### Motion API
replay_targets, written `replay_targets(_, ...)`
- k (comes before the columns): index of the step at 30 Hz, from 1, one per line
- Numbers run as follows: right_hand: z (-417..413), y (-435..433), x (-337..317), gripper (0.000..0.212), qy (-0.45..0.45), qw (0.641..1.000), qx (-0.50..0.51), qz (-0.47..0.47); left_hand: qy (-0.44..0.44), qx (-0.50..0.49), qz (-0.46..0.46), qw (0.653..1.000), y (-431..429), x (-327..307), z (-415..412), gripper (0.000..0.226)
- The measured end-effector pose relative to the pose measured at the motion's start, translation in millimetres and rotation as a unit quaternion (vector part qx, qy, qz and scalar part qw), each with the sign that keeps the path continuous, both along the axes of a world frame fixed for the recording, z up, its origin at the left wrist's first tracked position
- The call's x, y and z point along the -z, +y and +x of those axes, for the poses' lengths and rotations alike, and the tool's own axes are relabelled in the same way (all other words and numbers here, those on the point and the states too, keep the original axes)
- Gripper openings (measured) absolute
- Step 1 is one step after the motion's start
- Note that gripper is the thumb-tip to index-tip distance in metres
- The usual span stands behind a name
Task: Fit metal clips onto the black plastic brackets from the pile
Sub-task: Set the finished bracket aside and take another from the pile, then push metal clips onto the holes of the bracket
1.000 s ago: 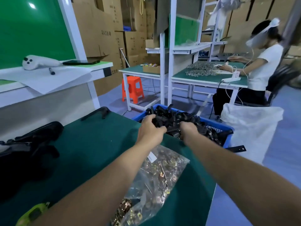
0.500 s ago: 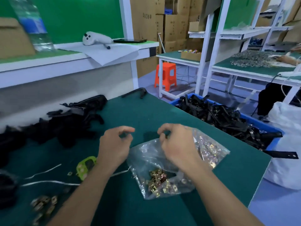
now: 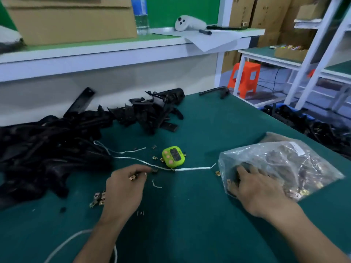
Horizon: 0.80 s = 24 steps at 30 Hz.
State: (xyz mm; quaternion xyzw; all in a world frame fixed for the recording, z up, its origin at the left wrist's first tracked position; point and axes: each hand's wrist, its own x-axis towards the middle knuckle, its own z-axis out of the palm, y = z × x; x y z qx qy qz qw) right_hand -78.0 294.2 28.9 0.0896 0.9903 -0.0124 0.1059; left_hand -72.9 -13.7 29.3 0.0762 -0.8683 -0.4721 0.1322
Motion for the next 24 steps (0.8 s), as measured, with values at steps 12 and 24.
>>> replay_targets(12,12.0,-79.6,-0.9,0.022,0.096,0.983,-0.096,-0.127,-0.025,-0.023,0.025,0.999,-26.1,20.4,26.6,0.04)
replay_targets(24,-19.6,-201.9,13.2,0.037,0.147,0.842,-0.196,-0.481,-0.022,-0.075,-0.153,0.985,-65.9,27.9,46.7,0.041)
